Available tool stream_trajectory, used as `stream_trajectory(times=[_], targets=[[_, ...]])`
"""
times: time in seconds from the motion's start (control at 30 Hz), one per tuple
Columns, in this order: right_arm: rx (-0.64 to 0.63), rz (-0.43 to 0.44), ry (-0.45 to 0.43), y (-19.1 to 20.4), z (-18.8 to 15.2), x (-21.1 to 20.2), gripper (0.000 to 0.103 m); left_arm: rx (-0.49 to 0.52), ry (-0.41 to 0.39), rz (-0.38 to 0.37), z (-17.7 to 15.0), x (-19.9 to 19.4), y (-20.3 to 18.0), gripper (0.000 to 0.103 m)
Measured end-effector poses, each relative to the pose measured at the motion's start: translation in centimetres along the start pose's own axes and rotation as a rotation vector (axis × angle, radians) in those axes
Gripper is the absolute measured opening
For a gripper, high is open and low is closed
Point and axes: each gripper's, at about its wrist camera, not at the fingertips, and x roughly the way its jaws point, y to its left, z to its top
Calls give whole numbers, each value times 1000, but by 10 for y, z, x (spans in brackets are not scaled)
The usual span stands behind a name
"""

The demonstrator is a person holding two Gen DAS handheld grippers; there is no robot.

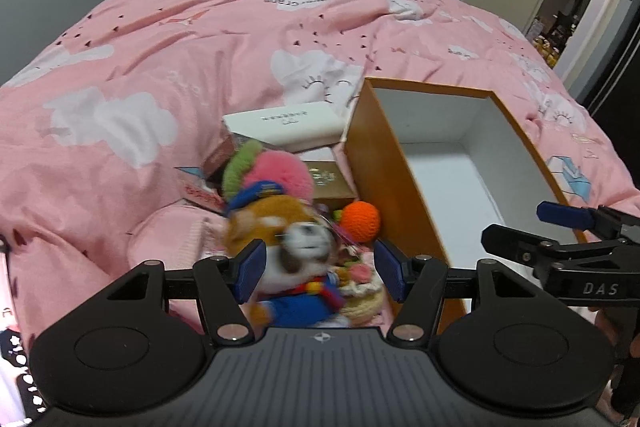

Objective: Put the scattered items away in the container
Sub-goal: 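Lift the red panda plush with the left gripper while the right gripper approaches the crocheted bunny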

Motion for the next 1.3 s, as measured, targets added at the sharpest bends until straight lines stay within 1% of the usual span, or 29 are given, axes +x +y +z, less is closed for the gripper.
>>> stream_trajectory(times=[0.03, 0.1, 0.13, 0.17, 0.2, 0.3, 0.57, 0.63, 0.73, 0.77, 0.83, 0.9, 0.97, 1.13, 1.3], targets=[[-8, 8, 1, 1, 1, 2, 99, -7, 4, 4, 1, 0, 3, 70], [-24, 27, 11, 4, 4, 7, 88, -25, 11, 11, 2, 1, 10, 69], [-30, 37, 17, 5, 5, 9, 85, -30, 15, 13, 2, 2, 13, 69], [-36, 45, 24, 7, 6, 12, 78, -30, 19, 14, 3, 2, 14, 69], [-40, 48, 30, 8, 6, 14, 75, -25, 24, 12, 2, 2, 15, 69], [-48, 51, 41, 10, 8, 20, 75, -8, 44, 1, 1, 5, 12, 69], [-48, 97, 45, 10, 9, 26, 76, -28, 132, 3, -4, 34, 13, 69], [-54, 124, 47, 11, 10, 27, 76, -26, 144, 5, -5, 38, 12, 66], [-89, 170, 45, 16, 11, 28, 76, -26, 132, 10, -4, 39, 13, 58], [-113, 182, 43, 20, 12, 28, 76, -32, 128, 6, -4, 37, 14, 56], [-180, 208, 40, 30, 15, 28, 75, -33, 123, 10, -1, 34, 16, 55], [-251, 239, 46, 41, 17, 29, 70, -18, 110, 30, 0, 28, 17, 54], [-334, 263, 71, 52, 19, 32, 65, -3, 104, 45, 2, 23, 18, 54], [-565, 253, 181, 82, 18, 54, 61, -1, 112, 43, 2, 15, 25, 54], [-730, 257, 307, 102, 15, 77, 61, -19, 115, 30, -4, 19, 31, 55]])
